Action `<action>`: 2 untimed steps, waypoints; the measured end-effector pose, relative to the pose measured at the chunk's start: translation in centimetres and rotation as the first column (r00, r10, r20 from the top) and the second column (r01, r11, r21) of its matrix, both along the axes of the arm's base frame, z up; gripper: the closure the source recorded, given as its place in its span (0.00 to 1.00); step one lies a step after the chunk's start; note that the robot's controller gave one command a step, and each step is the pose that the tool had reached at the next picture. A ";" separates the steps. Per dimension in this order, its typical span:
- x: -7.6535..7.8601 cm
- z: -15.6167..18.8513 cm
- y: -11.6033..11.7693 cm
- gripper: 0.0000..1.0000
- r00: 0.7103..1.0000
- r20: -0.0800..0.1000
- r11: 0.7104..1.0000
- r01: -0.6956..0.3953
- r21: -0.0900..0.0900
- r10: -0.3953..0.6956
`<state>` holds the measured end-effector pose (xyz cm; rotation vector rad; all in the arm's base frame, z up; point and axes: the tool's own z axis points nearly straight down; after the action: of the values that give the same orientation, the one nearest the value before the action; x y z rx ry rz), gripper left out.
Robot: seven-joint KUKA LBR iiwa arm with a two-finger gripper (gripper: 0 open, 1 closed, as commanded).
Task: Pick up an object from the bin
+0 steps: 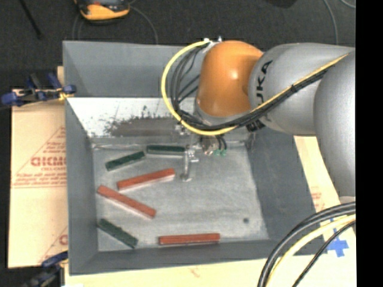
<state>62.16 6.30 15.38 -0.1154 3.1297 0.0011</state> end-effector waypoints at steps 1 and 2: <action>0.5 -7.5 2.9 1.00 0.996 -0.005 0.996 0.085 0.000 -0.085; 0.5 -7.5 2.9 1.00 0.996 -0.005 0.996 0.085 0.001 -0.085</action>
Offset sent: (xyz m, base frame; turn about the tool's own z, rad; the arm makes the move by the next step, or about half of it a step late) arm 0.0000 0.0000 0.0000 0.0000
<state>62.64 9.18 7.89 0.0178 3.1372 0.0022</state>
